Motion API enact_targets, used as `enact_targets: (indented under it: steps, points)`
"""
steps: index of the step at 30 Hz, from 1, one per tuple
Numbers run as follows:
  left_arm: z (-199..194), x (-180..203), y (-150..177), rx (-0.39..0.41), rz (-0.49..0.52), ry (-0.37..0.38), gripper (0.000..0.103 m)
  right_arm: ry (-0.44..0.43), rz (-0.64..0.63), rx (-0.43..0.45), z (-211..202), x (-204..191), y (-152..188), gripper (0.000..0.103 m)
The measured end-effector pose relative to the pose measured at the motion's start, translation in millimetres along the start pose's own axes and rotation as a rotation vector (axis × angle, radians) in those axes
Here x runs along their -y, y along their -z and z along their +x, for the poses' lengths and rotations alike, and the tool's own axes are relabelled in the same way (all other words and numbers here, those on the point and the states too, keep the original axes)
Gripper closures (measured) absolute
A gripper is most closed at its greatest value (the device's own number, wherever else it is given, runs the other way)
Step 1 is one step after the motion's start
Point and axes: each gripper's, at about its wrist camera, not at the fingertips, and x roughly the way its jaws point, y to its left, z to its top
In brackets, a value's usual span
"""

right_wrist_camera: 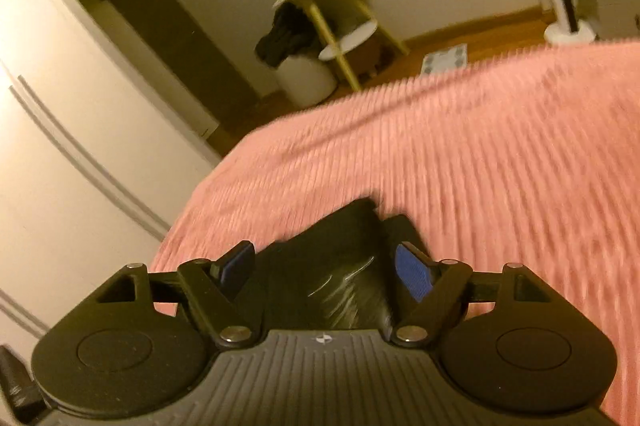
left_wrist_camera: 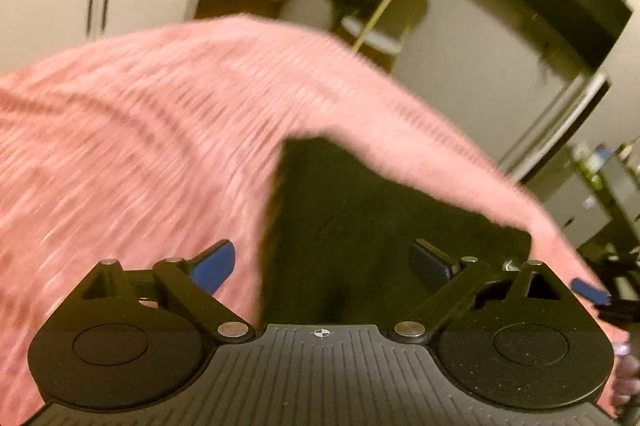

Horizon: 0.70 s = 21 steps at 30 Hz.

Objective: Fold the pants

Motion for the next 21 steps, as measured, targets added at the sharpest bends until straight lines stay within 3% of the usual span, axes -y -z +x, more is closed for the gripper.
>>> enact_targets:
  steps: [3, 5, 6, 9, 12, 21]
  points:
    - [2, -14, 23, -0.035, -0.040, -0.043, 0.006, 0.022, -0.053, -0.013, -10, 0, 38, 0.033]
    - [0, -16, 38, -0.047, -0.059, -0.021, 0.006, 0.063, -0.097, -0.015, -11, -5, 58, 0.057]
    - [-1, -12, 43, -0.046, -0.050, -0.011, 0.006, 0.074, -0.106, -0.011, -15, -6, 67, 0.061]
    - [-3, 10, 54, -0.039, 0.058, -0.017, 0.006, 0.103, -0.132, -0.002, -16, -12, 80, 0.068]
    - [1, 22, 62, -0.054, 0.133, -0.036, 0.006, 0.218, -0.217, -0.033, -5, -21, 85, 0.086]
    - [-2, 34, 72, -0.075, 0.188, -0.143, 0.006, 0.321, -0.332, -0.077, 19, -27, 87, 0.088]
